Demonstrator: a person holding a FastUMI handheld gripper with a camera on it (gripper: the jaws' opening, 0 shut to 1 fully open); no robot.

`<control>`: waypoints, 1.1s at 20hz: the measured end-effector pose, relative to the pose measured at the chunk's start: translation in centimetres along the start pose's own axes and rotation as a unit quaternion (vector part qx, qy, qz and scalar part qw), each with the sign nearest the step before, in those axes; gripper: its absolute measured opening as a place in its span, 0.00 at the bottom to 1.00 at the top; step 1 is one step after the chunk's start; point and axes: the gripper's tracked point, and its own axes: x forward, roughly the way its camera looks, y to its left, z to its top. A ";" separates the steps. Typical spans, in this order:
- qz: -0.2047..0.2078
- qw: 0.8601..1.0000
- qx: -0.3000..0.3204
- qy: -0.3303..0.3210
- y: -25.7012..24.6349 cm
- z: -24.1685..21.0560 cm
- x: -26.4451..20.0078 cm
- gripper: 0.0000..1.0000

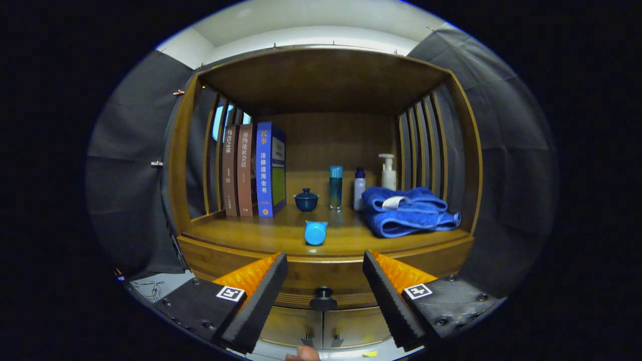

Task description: Pull open the drawer, take out the items inside it, and place them on the countertop above the cabinet.

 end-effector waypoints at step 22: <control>-0.036 0.995 -0.031 -0.089 -2.7 24.4 -19.4 0.98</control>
